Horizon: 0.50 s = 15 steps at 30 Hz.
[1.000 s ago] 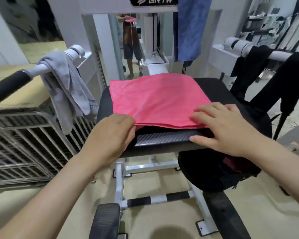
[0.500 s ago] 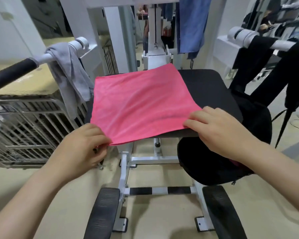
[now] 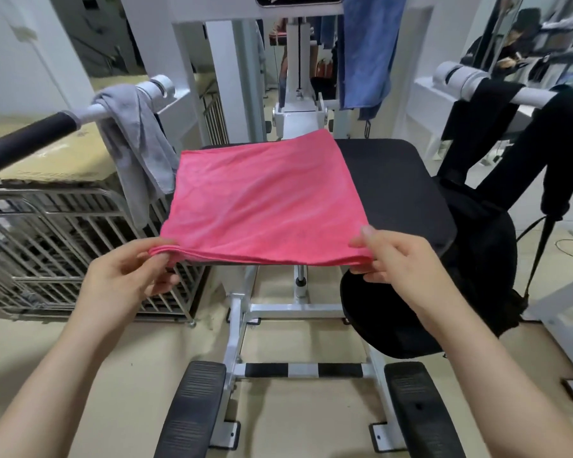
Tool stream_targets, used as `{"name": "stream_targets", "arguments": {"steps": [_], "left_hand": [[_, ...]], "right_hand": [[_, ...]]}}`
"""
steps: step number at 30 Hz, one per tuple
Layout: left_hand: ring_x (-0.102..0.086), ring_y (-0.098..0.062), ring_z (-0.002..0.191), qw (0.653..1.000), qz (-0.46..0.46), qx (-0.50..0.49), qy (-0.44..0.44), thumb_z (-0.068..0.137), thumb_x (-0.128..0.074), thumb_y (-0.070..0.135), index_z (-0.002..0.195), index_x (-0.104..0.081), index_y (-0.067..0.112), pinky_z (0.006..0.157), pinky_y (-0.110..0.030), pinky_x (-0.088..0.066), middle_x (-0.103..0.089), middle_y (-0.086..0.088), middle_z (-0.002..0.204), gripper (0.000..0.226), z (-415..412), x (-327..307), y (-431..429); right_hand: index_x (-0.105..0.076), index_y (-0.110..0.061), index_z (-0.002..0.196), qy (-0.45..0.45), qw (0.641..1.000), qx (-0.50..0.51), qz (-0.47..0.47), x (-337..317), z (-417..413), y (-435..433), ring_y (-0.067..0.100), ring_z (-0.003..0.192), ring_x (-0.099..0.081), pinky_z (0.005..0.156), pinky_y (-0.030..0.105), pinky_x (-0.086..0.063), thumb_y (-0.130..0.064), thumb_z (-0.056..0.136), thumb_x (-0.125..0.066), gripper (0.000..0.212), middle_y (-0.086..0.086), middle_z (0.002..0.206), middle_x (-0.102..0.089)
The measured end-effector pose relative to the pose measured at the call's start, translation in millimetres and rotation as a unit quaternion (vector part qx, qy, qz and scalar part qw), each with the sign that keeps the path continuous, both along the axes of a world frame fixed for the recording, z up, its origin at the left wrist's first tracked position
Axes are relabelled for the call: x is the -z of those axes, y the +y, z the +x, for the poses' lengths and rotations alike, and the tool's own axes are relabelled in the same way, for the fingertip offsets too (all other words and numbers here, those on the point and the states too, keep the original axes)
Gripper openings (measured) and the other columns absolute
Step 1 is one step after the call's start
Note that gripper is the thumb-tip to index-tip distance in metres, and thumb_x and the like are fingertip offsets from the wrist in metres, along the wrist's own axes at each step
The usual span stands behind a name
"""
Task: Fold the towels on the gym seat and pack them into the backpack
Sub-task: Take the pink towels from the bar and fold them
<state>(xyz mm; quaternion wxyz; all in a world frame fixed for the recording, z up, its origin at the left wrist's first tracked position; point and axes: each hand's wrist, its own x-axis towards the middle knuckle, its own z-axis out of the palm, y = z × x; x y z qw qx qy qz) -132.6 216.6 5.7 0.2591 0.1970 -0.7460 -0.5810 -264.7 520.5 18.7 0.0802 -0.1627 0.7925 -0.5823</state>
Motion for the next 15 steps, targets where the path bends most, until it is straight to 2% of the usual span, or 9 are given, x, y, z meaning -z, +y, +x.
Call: {"name": "stream_targets", "arguments": {"steps": [1, 3, 4, 6, 8, 9, 11, 13, 15], "left_hand": [[-0.065, -0.012, 0.066, 1.000, -0.024, 0.010, 0.005, 0.090, -0.061, 0.003, 0.082, -0.077, 0.035, 0.066, -0.016, -0.055, -0.072, -0.001, 0.081, 0.036, 0, -7, 1], [-0.058, -0.002, 0.068, 0.982, -0.188, 0.011, 0.008, 0.083, -0.069, 0.011, 0.082, -0.073, 0.050, 0.066, -0.010, -0.046, -0.067, 0.012, 0.078, 0.040, -1, -24, -2], [-0.056, -0.002, 0.074, 0.959, -0.284, 0.006, 0.012, 0.080, -0.070, 0.016, 0.083, -0.071, 0.055, 0.071, -0.014, -0.044, -0.063, 0.013, 0.081, 0.039, -3, -36, -4], [-0.059, -0.009, 0.094, 0.917, -0.395, 0.040, 0.049, 0.082, -0.071, 0.018, 0.092, -0.070, 0.048, 0.087, -0.030, -0.046, -0.063, 0.012, 0.097, 0.031, -12, -66, 3], [-0.064, -0.015, 0.099, 0.913, -0.373, 0.144, 0.084, 0.087, -0.067, 0.020, 0.096, -0.071, 0.030, 0.090, -0.038, -0.050, -0.070, 0.004, 0.100, 0.014, -27, -93, 23], [-0.067, -0.014, 0.095, 0.916, -0.337, 0.197, 0.089, 0.087, -0.063, 0.019, 0.096, -0.072, 0.024, 0.087, -0.034, -0.052, -0.072, 0.004, 0.095, 0.013, -36, -106, 37], [-0.069, -0.011, 0.088, 0.917, -0.288, 0.258, 0.098, 0.088, -0.060, 0.016, 0.097, -0.071, 0.021, 0.083, -0.027, -0.054, -0.074, 0.003, 0.091, 0.015, -53, -123, 60], [-0.071, -0.015, 0.087, 0.923, -0.267, 0.247, 0.129, 0.086, -0.065, 0.017, 0.095, -0.071, 0.021, 0.081, -0.030, -0.055, -0.075, 0.000, 0.090, 0.012, -67, -131, 71], [-0.071, -0.014, 0.081, 0.935, -0.239, 0.212, 0.154, 0.082, -0.072, 0.019, 0.091, -0.071, 0.022, 0.076, -0.030, -0.056, -0.075, 0.001, 0.085, 0.009, -73, -132, 71]], "right_hand": [[-0.074, -0.016, 0.079, -0.011, 0.999, 0.031, -0.023, 0, 2, -3, 0.021, 0.079, -0.071, 0.085, 0.046, -0.056, -0.052, 0.084, -0.062, 0.038, 0.004, 0.080, -0.074], [-0.067, -0.012, 0.070, 0.038, 0.994, 0.103, -0.002, -3, -2, -8, 0.022, 0.069, -0.065, 0.074, 0.040, -0.056, -0.035, 0.082, -0.071, 0.025, 0.003, 0.069, -0.068], [-0.061, -0.015, 0.069, 0.071, 0.988, 0.133, 0.021, -10, -7, -11, 0.017, 0.063, -0.057, 0.066, 0.034, -0.051, -0.021, 0.077, -0.071, 0.014, -0.001, 0.066, -0.060], [-0.054, -0.019, 0.075, 0.110, 0.984, 0.136, 0.027, -36, -16, -22, 0.010, 0.060, -0.045, 0.060, 0.029, -0.041, -0.002, 0.070, -0.064, 0.020, -0.006, 0.068, -0.052], [-0.056, -0.019, 0.088, 0.090, 0.994, 0.039, -0.047, -68, -22, -38, 0.012, 0.067, -0.054, 0.066, 0.037, -0.049, 0.005, 0.071, -0.064, 0.031, 0.004, 0.075, -0.061], [-0.058, -0.017, 0.095, 0.070, 0.994, -0.028, -0.082, -83, -21, -46, 0.014, 0.071, -0.060, 0.073, 0.040, -0.053, 0.007, 0.072, -0.068, 0.035, 0.009, 0.077, -0.065], [-0.063, -0.012, 0.099, 0.043, 0.985, -0.129, -0.110, -104, -16, -62, 0.016, 0.074, -0.066, 0.078, 0.035, -0.056, 0.006, 0.073, -0.076, 0.034, 0.011, 0.077, -0.070], [-0.068, -0.008, 0.092, 0.058, 0.980, -0.156, -0.109, -119, -11, -71, 0.018, 0.073, -0.068, 0.077, 0.030, -0.057, 0.001, 0.073, -0.079, 0.024, 0.014, 0.078, -0.071], [-0.071, -0.006, 0.086, 0.055, 0.978, -0.150, -0.130, -126, -10, -70, 0.022, 0.073, -0.070, 0.078, 0.032, -0.058, -0.001, 0.074, -0.077, 0.014, 0.018, 0.079, -0.072]]}}
